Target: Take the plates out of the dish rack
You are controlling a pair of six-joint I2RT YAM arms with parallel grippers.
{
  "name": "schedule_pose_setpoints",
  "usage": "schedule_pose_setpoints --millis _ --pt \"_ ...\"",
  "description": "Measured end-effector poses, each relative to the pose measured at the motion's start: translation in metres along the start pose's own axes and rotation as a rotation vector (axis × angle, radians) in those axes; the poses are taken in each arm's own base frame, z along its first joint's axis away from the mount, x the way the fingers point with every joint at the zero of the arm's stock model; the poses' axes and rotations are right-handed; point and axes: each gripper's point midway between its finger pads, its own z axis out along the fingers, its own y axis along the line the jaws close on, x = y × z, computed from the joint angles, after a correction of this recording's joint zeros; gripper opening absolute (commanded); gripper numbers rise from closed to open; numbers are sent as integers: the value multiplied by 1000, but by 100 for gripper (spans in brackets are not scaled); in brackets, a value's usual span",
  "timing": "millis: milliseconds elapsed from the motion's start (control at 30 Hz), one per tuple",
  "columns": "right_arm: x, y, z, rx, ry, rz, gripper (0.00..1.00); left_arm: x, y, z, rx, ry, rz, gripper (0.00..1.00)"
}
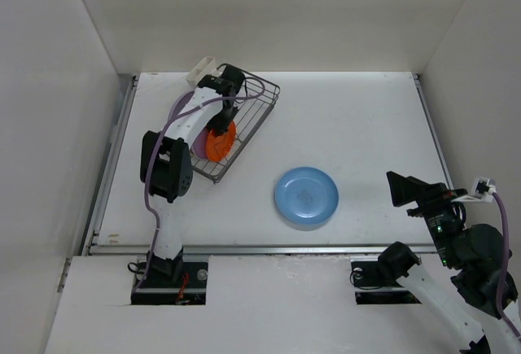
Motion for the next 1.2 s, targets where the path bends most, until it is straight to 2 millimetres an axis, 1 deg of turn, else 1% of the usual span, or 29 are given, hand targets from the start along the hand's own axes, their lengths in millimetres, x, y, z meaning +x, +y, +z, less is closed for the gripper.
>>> schedule_pose_setpoints --millis 33,67,133,333,400,500,567,600,667,733,833,900,967,1033,1067,1133,1200 --pt "0 0 0 0 0 0 100 0 -3 -1 26 -4 -14 1" --pt "0 0 0 0 0 0 100 -1 -4 -7 43 -13 -21 0" --pt "0 0 0 0 0 0 100 -2 -5 -16 62 -30 -36 0" --pt "0 0 0 -2 2 0 100 2 -5 -22 71 -21 -61 0" --pt "0 1 0 -4 3 0 100 2 -2 -31 74 -32 -68 0" --pt "0 1 0 -5 3 0 100 -2 7 -56 59 -76 -75 0" --pt "1 1 0 -6 4 0 100 -11 17 -82 31 -140 -84 0" --pt "1 1 0 -6 5 0 100 -16 19 -95 31 -177 -92 0" --pt "1 1 0 -7 5 0 100 -27 16 -122 35 -255 -87 0" --pt "1 1 0 -7 5 0 100 -35 8 -148 46 -327 -73 0" --pt "1 1 0 -6 5 0 100 -40 -12 -175 104 -405 -44 0" --pt "1 1 0 -7 5 0 100 -46 -29 -185 180 -450 -34 0" --pt "1 1 0 -7 5 0 100 -56 -44 -189 254 -493 -32 0" --pt "1 1 0 -6 6 -1 100 -69 -64 -184 334 -508 -33 0" --pt "1 1 0 -5 7 -2 100 -78 -75 -179 371 -511 -39 0" --pt "2 1 1 -4 11 -4 100 -96 -102 -162 456 -504 -57 0" --pt "4 2 2 -4 17 -6 100 -117 -131 -137 542 -496 -83 0"
